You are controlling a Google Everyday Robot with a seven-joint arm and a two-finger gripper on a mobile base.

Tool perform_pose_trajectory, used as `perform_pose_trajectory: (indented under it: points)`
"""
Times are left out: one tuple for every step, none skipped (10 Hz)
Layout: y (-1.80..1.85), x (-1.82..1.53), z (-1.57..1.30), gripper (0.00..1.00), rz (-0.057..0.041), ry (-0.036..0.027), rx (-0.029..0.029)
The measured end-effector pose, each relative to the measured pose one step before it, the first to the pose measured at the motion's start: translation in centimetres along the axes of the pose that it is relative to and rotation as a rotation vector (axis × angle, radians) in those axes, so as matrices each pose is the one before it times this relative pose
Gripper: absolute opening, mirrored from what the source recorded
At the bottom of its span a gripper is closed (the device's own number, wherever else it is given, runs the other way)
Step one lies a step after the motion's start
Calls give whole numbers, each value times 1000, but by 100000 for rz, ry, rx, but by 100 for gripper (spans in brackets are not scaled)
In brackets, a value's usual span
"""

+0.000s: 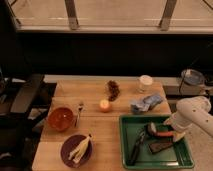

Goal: Place pepper in paper cup

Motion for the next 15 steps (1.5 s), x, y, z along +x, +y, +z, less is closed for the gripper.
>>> perform_pose_trajectory:
  points:
    - [-28,-285,367,53,-691,-1135,46]
    - [-186,-440,101,41,-1135,-861,295]
    - [-256,-390,20,30,-836,-514,376]
    - [-68,-125,-116,22,-218,-155,148]
    - [-101,-4,-543,13,161,125,583]
    - [60,130,-1166,3,908,1115,97]
    - [-36,179,-1324,0,1353,1212,-546]
    - [-197,275,-1366,0,1623,723,-873]
    - [-180,555,-1827,0,2942,944,-1351]
    - [-155,757,-1577,0,2967,1245,-918]
    - [-315,1093,-1710,0,3685,1633,-564]
    - [-807,1086,-1521,0,3437,2014,-439]
    - [-1267,943,-1125,0,2770,1566,298]
    - [-1743,913,-1046,0,2478,1150,1062]
    - [-1825,657,-618,0,1836,438,1225]
